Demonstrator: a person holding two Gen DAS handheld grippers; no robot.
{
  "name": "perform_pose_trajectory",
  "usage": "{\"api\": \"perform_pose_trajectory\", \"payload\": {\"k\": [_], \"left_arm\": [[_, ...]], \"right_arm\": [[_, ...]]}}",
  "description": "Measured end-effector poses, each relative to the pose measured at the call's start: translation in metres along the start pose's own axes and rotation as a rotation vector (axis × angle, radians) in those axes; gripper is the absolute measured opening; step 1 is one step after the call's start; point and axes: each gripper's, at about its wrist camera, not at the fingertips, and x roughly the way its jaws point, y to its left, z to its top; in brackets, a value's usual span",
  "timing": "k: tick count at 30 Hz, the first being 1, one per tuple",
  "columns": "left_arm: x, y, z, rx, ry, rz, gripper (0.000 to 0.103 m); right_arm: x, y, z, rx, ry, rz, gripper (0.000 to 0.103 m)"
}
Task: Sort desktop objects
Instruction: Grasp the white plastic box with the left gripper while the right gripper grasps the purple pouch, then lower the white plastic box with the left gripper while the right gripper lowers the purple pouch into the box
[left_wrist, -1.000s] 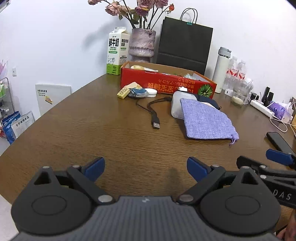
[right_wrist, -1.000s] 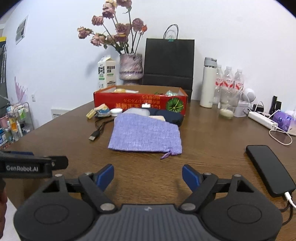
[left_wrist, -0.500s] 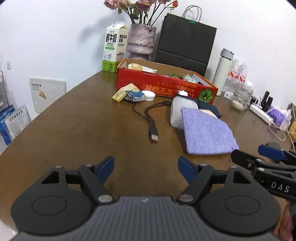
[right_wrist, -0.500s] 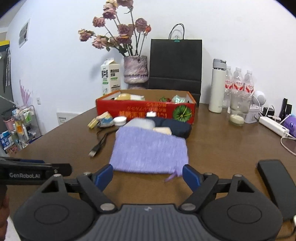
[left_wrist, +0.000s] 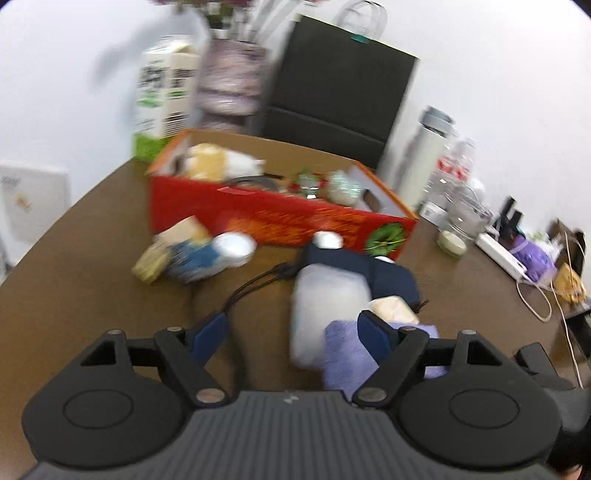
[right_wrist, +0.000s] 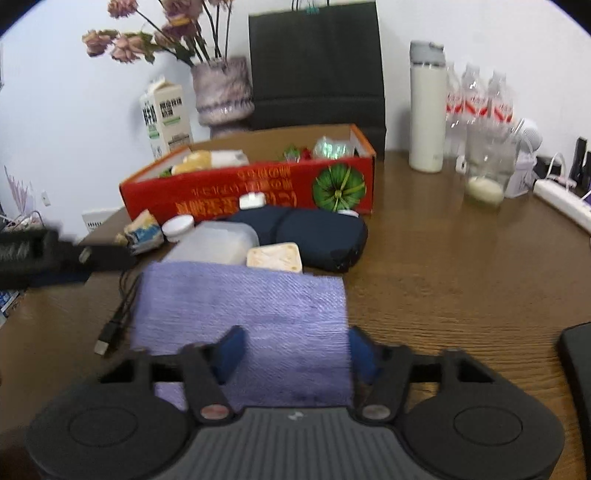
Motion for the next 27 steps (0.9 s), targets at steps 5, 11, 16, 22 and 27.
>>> {"api": "perform_pose_trajectory", "payload": {"k": [5,11,16,22,27], "left_arm": [[0.038,-0.025,0.009,0.066,0.057,-0.013,0.083],[0.063,-0.046,0.003,0.13,0.108,-0.019,0.083],[0.061,-0.04,-0.001,0.079,0.085,-0.053,0.066],[0.054,-0.039,-0.006,0.07,0.082,-0.05,0.071],[0.051,-0.044,-0.012,0.126,0.122,-0.013,0.067]], "right_arm": [[-0.01,0.001,-0.008,-0.122,-0.004,-0.057,0.008],[-0.039,-0.02,-0.017,-0.178,0.006,-0.155,0.004],[-0.055,-0.033,-0.006,-0.096,-0.06,-0.171,0.064],[-0.024,-0.02,-0.004,-0.091,-0.022,-0.128,0.086],[-0.011,-0.022,-0.008,-0.051,0.028,-0.119,0.08]]}}
